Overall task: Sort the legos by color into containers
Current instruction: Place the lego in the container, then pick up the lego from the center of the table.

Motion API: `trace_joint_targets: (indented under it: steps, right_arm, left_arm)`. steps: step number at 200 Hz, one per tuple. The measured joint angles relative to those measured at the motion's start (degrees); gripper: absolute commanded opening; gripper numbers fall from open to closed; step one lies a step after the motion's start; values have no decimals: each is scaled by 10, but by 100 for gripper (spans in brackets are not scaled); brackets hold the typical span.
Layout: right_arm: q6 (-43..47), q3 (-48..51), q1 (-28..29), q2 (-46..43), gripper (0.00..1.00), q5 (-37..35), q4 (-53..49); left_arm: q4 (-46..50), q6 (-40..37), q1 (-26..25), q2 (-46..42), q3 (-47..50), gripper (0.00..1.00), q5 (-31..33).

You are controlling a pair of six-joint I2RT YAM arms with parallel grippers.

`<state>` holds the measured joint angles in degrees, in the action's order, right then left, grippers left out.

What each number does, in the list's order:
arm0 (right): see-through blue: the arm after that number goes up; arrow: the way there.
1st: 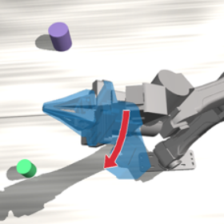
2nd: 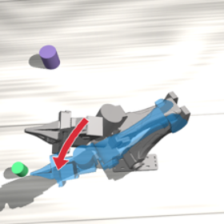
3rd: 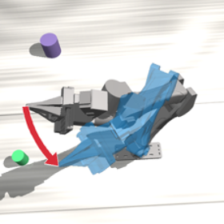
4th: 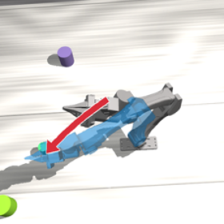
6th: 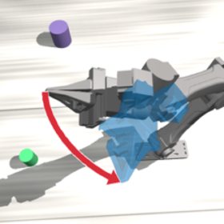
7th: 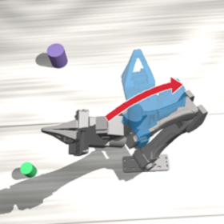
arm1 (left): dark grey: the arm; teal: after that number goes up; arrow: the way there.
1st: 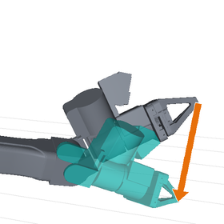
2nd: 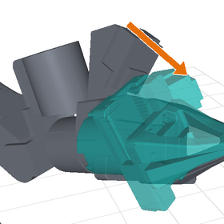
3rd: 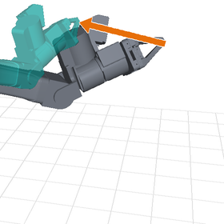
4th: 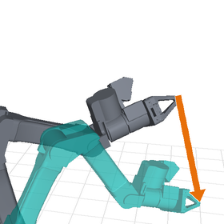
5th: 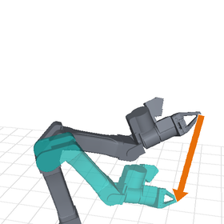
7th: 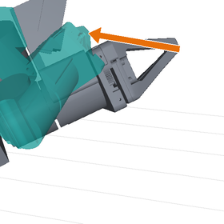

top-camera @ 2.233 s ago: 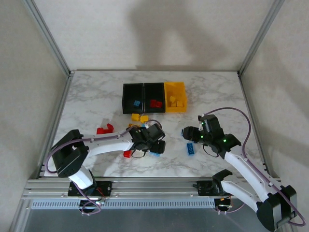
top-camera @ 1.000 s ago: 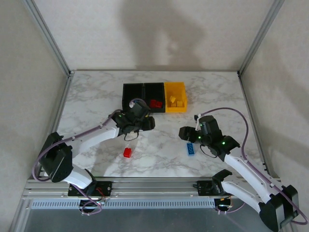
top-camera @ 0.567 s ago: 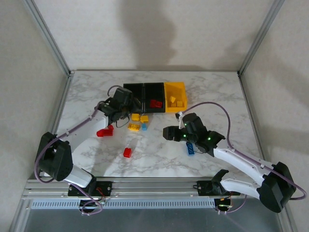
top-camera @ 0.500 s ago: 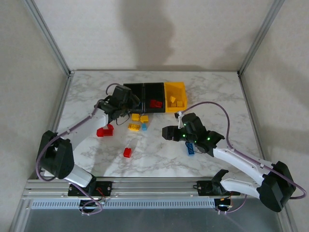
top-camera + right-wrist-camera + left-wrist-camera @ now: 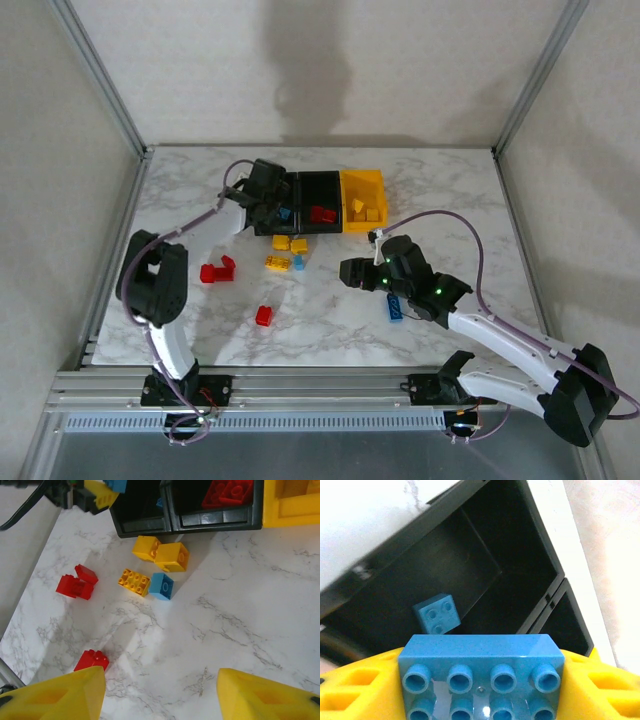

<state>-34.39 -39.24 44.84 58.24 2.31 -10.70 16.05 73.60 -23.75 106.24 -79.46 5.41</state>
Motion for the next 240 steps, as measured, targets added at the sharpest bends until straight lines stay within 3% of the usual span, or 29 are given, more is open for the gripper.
trace_joint_targets:
  steps: [84, 159, 240]
  right_arm:
    - [-2, 2, 0, -14, 60, -25, -12]
    - [-2, 2, 0, -28, 60, -29, -25]
    - [-2, -2, 0, -44, 61, -59, -64]
  left_arm:
    - [16, 38, -1, 78, -60, 63, 3]
    - [35, 47, -2, 87, -71, 79, 7]
    - [29, -5, -21, 60, -74, 78, -12]
